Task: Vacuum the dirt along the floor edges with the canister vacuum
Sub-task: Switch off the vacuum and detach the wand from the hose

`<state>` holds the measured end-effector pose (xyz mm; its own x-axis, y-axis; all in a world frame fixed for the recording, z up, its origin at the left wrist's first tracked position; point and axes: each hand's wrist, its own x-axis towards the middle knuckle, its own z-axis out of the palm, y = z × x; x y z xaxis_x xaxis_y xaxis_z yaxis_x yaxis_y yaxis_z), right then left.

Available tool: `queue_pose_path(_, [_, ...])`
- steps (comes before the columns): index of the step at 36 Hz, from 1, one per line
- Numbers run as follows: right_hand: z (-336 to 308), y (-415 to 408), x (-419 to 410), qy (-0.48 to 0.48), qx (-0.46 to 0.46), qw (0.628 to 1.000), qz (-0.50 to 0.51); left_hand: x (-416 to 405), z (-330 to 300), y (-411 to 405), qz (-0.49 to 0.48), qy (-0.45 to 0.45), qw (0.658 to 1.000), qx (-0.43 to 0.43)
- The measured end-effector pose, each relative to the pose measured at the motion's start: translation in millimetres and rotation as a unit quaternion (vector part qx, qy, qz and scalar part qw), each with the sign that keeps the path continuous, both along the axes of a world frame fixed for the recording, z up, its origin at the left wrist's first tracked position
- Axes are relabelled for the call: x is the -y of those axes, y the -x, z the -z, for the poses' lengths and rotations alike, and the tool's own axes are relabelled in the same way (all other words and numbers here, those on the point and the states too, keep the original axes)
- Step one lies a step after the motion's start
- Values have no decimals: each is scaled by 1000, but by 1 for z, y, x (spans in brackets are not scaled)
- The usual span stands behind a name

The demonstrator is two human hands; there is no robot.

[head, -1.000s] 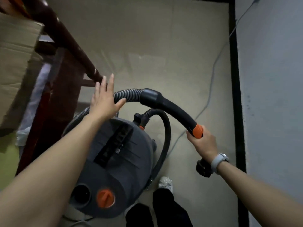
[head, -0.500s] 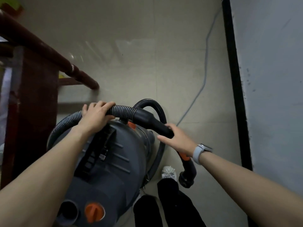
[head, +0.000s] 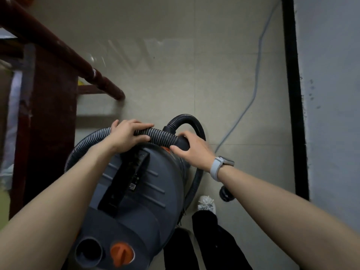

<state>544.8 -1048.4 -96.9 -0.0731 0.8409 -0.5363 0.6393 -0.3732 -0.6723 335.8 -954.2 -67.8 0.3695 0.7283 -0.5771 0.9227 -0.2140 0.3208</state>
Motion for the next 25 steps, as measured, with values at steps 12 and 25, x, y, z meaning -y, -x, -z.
queue_pose_path(12, [22,15,16,32,70,996,-50,-6,1,-3,-161,32,984,72])
queue_pose_path(25, [38,12,4,76,69,986,-132,-7,28,-3,-58,4,998,16])
